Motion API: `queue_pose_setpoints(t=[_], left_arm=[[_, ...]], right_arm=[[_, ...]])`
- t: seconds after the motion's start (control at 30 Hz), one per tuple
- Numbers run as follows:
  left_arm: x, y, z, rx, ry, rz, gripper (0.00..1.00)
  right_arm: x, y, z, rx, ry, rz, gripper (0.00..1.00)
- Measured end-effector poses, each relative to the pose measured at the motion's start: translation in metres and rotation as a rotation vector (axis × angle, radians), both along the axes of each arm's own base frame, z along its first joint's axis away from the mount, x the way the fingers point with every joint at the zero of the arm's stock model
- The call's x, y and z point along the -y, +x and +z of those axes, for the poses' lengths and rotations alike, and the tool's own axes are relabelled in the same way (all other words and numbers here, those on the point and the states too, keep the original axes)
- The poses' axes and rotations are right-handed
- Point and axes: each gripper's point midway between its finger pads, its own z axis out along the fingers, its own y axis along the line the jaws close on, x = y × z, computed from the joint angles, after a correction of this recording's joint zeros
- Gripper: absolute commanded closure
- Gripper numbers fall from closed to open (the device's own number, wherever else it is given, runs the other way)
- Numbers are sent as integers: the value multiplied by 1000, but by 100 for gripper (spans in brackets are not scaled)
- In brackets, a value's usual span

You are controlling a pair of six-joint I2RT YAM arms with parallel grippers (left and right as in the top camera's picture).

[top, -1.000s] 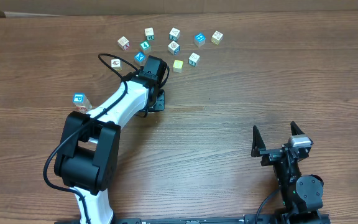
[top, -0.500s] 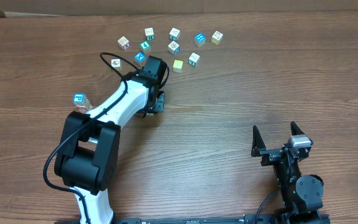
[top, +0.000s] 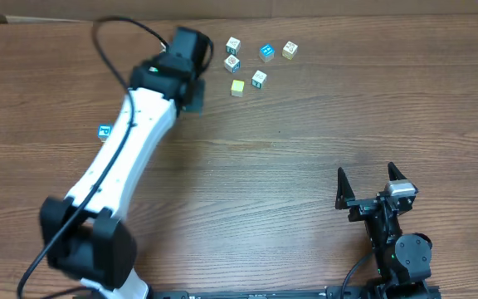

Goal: Form a tower
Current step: 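Carry the umbrella block left above the three-block stack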

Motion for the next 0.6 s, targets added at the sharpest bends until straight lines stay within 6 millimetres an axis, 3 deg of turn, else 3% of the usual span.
queue_pose_setpoints(t=[0.1,0.2,0.4,0.6], left_arm=[[-21,3,36,85,49,23,73],[-41,1,51,106,94,29,75],[-83,-6,46,34,132,48,75],[-128,-11,38,-5,39,115,75]], right_arm=[[0,0,0,0,0,0,0],[0,0,0,0,0,0,0],[0,0,0,0,1,0,0],[0,0,0,0,0,0,0]])
